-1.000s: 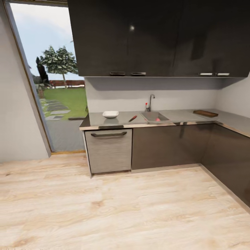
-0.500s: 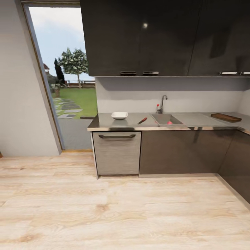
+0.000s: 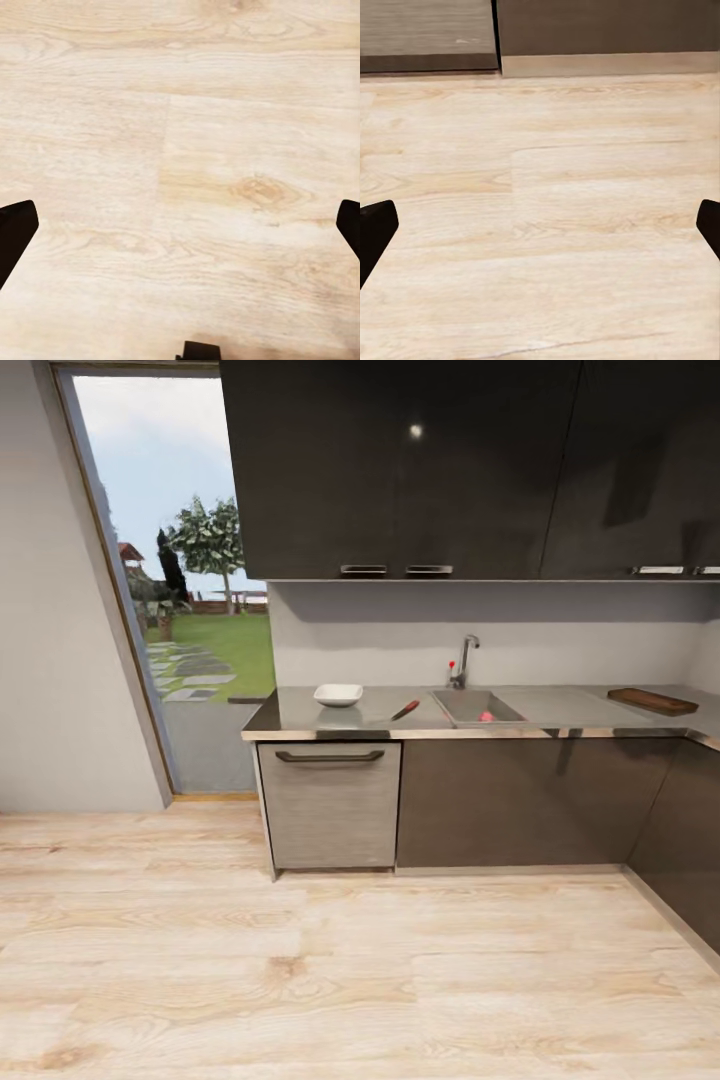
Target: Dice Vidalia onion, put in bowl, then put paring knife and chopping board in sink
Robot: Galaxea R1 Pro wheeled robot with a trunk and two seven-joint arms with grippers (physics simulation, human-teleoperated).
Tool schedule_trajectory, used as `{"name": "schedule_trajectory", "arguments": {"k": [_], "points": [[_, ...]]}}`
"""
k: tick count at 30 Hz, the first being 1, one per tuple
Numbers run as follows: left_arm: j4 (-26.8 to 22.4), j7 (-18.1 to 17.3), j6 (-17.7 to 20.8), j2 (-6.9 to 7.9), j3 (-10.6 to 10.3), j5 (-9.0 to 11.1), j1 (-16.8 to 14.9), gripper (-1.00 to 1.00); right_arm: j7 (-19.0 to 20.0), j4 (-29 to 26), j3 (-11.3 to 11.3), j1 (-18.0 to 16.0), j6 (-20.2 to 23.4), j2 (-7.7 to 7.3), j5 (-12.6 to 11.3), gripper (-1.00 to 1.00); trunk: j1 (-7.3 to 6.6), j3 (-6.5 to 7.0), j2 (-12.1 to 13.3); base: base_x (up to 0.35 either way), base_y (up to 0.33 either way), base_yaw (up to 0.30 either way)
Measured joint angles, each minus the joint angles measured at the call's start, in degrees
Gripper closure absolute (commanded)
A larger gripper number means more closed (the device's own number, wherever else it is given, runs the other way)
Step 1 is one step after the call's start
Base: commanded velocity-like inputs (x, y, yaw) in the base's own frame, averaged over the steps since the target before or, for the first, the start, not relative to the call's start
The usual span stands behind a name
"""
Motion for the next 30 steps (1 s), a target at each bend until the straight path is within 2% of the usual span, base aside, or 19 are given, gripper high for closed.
{"name": "schedule_trajectory", "arguments": {"k": [12, 30], "points": [[0.0, 0.0, 0.0, 0.01, 0.0, 0.0, 0.0, -1.0, 0.0, 0.0, 0.0, 0.0, 0.0, -0.01, 0.0, -1.0, 0.0, 0.0, 0.0, 0.001, -0.001, 0.0], [0.0, -0.1, 0.0, 0.05, 0.0, 0.0, 0.0, -1.0, 0.0, 0.0, 0.0, 0.0, 0.0, -0.15, 0.0, -1.0, -3.95, 3.23, 7.2, 0.0, 0.0, 0.0]]}}
